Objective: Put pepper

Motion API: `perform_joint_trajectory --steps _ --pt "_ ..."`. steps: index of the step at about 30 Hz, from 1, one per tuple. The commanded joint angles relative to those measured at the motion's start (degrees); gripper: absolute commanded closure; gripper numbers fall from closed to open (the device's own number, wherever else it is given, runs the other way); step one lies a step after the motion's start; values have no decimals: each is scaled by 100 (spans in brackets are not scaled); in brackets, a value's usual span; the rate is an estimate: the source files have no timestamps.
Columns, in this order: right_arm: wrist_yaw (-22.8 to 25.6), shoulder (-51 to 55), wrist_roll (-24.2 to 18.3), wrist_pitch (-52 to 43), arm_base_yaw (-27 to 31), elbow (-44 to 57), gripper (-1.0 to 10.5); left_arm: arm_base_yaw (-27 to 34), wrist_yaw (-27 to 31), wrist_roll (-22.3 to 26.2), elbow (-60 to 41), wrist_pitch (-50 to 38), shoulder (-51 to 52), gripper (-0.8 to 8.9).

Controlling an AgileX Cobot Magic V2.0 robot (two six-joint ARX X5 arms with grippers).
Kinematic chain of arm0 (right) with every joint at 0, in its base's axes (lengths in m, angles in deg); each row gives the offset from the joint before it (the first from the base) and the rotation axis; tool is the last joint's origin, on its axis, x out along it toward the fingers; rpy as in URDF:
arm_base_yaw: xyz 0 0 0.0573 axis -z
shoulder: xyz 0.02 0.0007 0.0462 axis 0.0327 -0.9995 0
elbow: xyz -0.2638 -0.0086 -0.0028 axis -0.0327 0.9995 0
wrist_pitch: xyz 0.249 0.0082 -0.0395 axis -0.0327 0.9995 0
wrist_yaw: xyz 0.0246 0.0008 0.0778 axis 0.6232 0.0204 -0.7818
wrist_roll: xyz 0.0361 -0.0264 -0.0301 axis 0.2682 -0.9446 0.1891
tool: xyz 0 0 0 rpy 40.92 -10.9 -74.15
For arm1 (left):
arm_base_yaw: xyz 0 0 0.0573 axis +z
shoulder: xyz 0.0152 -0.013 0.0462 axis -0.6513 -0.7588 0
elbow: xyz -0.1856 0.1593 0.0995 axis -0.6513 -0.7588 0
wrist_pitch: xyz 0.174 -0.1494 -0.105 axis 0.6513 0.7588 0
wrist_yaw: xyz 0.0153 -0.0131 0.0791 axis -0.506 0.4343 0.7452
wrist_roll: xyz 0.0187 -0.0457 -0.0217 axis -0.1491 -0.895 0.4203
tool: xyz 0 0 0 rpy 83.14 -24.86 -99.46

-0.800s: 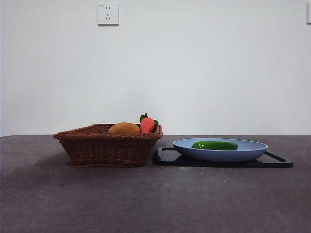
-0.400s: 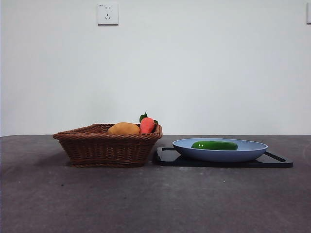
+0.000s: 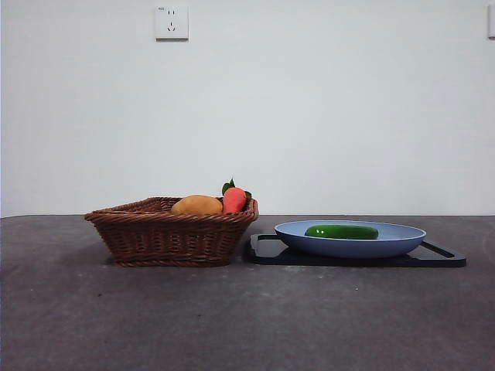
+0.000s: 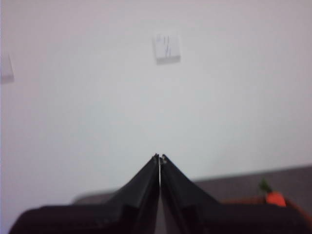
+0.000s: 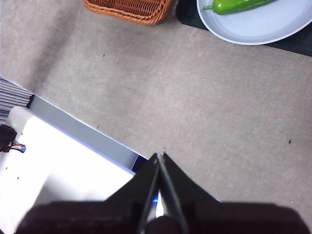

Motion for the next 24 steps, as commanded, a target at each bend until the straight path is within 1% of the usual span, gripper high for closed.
perform_joint_trajectory --steps 1,7,12,22,24 --pt "11 -44 17 76 -28 -92 943 55 9 -361 -525 -33 304 806" --pt "11 -44 17 76 -28 -92 943 57 15 -754 -1471 -55 728 806" --pt "11 -44 17 76 -28 -92 943 59 13 -774 -1930 -55 942 806" --pt "11 -44 15 76 -28 -92 943 59 13 -782 -2483 -48 1471 806" --pt "11 -44 17 76 -28 -92 943 59 20 -890 -2597 -48 1504 806"
